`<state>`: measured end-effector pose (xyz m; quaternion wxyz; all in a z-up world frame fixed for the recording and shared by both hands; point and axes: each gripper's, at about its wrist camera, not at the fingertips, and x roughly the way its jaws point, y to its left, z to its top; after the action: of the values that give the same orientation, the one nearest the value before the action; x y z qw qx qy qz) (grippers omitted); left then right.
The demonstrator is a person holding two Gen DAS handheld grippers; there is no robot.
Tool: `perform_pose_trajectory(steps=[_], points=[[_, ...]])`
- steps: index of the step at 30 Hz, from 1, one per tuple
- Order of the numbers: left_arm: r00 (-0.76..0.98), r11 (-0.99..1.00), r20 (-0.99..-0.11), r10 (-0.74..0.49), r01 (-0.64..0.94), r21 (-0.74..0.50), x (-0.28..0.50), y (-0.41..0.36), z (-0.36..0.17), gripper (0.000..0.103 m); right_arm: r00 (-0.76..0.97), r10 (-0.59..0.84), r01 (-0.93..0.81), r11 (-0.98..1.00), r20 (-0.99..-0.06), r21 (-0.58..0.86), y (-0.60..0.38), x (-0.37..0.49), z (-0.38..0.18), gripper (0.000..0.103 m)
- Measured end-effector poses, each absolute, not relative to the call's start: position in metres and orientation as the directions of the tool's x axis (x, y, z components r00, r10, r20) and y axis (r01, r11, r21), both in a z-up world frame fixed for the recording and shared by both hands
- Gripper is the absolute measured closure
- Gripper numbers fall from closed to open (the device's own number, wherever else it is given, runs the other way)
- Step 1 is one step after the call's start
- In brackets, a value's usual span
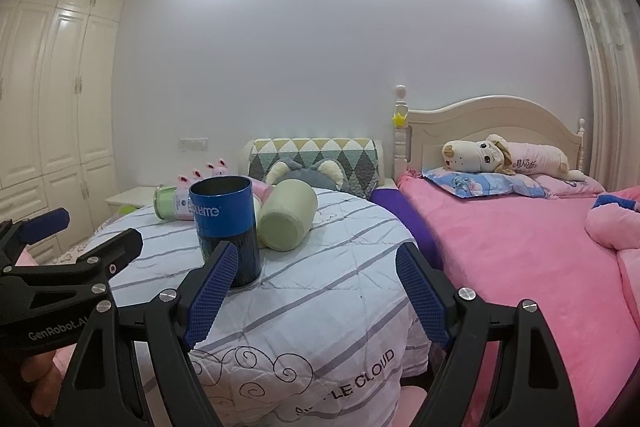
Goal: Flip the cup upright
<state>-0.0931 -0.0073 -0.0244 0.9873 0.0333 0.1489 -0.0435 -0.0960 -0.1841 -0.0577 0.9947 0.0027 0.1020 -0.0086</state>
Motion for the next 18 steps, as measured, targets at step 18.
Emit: perform_pose_trajectory(steps=[18], points=[[0.952,0.993,-0.297,-0.072,0.096,0.064,-0.0918,-0.0099,-0.0259,0.001,0.983,-0.011,0.011,1.0,-0.181,0.0,-0.1797,-0.1009,-0.0527,0.02]])
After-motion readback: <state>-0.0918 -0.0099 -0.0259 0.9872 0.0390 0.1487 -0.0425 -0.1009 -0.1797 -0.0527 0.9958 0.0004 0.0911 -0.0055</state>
